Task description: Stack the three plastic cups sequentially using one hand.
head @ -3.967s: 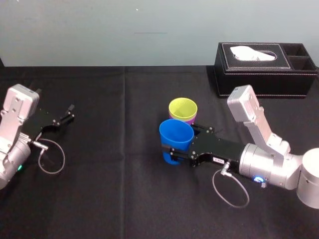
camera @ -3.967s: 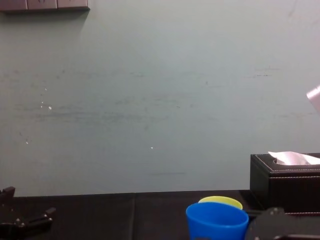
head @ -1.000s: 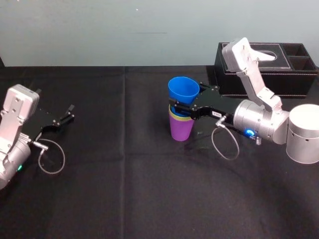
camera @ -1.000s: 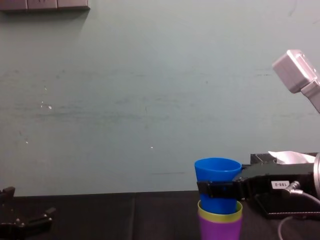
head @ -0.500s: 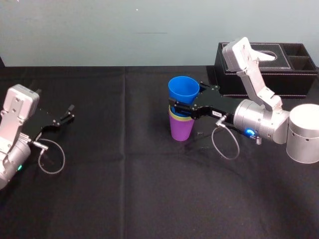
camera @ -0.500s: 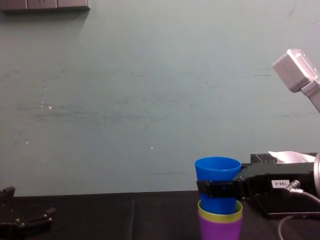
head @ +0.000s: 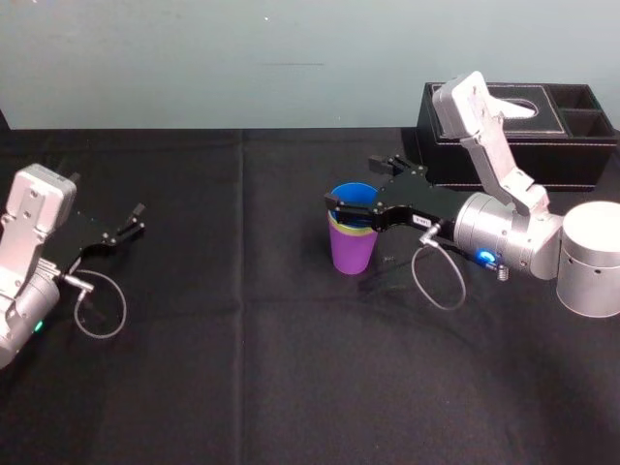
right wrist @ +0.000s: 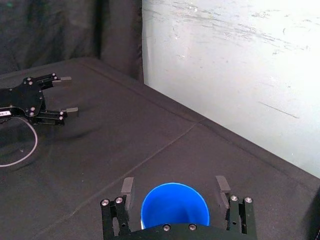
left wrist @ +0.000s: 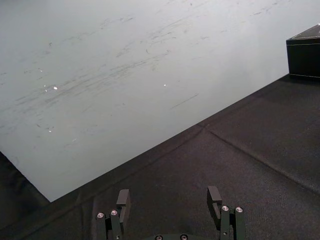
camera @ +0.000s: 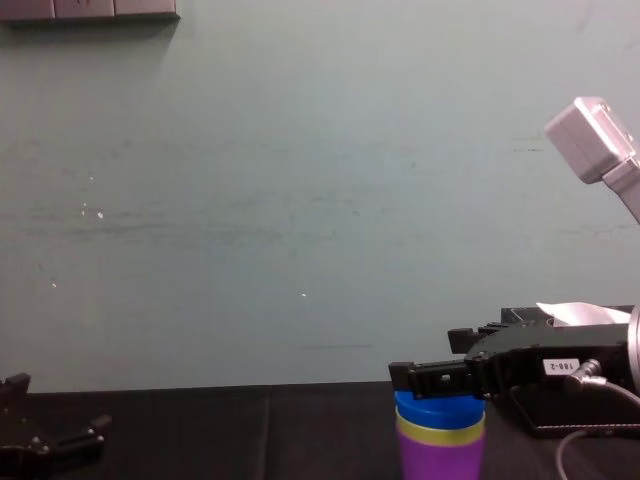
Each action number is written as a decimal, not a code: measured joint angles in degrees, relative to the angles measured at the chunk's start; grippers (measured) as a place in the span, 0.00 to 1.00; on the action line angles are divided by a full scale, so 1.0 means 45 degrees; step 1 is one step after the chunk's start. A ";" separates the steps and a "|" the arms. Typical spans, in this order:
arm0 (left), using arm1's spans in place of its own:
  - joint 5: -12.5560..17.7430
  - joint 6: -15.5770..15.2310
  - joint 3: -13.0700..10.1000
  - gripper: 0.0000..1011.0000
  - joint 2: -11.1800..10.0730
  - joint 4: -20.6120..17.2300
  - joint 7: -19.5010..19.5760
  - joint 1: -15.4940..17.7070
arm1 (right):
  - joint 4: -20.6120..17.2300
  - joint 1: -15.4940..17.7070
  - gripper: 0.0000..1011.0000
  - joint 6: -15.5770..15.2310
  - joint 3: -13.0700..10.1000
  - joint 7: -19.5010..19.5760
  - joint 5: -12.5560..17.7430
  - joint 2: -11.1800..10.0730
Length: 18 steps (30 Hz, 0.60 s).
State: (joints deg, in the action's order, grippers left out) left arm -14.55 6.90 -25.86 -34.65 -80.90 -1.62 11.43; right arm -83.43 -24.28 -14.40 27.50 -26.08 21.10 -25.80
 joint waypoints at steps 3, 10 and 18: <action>0.0000 0.0000 0.0001 1.00 -0.0001 0.0000 -0.0001 0.0000 | -0.0001 0.0001 0.99 -0.0001 0.0000 0.0000 0.0002 0.0000; 0.0000 0.0001 0.0000 1.00 0.0001 0.0000 -0.0001 0.0000 | -0.0001 0.0001 0.99 0.0000 -0.0001 0.0000 0.0005 0.0000; 0.0000 0.0000 0.0001 1.00 0.0000 0.0000 -0.0001 0.0000 | -0.0408 0.0453 0.99 0.0236 -0.0406 0.0350 -0.0064 -0.0108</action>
State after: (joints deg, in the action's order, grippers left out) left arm -14.55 6.90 -25.86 -34.65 -80.90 -1.62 11.43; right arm -85.27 -22.24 -13.34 25.67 -24.50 20.81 -26.28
